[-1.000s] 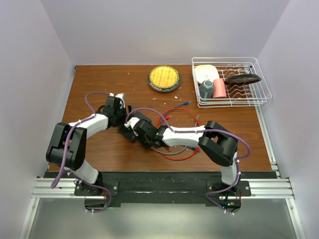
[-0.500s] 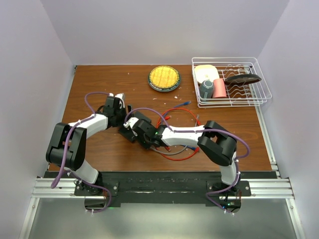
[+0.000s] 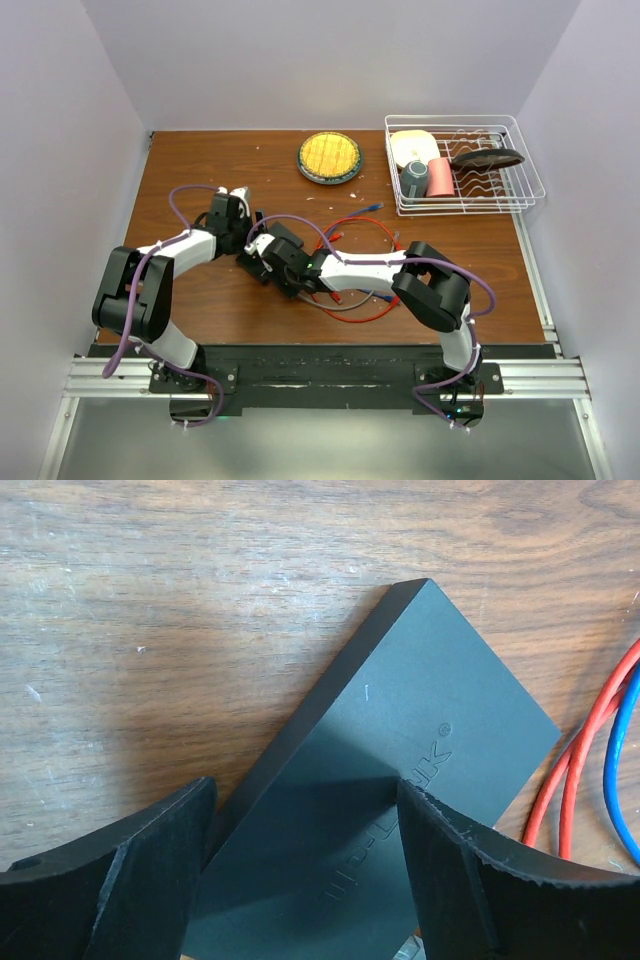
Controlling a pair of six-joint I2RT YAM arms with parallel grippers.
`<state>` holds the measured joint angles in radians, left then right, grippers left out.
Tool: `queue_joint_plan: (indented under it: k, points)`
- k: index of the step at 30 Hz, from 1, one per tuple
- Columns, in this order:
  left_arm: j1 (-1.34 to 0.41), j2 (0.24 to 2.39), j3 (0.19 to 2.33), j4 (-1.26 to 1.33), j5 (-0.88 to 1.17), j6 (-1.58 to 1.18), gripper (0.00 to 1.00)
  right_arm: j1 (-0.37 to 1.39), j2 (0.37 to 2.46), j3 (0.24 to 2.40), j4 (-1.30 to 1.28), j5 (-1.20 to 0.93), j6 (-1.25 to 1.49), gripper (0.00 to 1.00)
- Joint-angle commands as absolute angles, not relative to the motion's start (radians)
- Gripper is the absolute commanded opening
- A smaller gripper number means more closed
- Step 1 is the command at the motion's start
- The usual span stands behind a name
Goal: Insert the plug into the switch port
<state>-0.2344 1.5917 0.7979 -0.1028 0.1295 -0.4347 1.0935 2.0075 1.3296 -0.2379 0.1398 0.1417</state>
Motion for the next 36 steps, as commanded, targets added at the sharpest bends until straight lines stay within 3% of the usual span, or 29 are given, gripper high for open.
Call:
queue_joint_plan:
  k: [1, 10, 36]
  points:
    - [-0.229, 1.6, 0.761, -0.115, 0.15, -0.448, 0.78, 1.101, 2.025, 1.319, -0.265, 0.112, 0.149, 0.0]
    - [-0.229, 1.606, 0.761, -0.112, 0.152, -0.451, 0.77, 1.101, 1.993, 1.276, -0.219, 0.054, 0.133, 0.0]
    - [-0.229, 1.578, 0.75, -0.127, 0.189, -0.44, 0.75, 1.101, 2.088, 1.434, -0.376, 0.233, 0.222, 0.0]
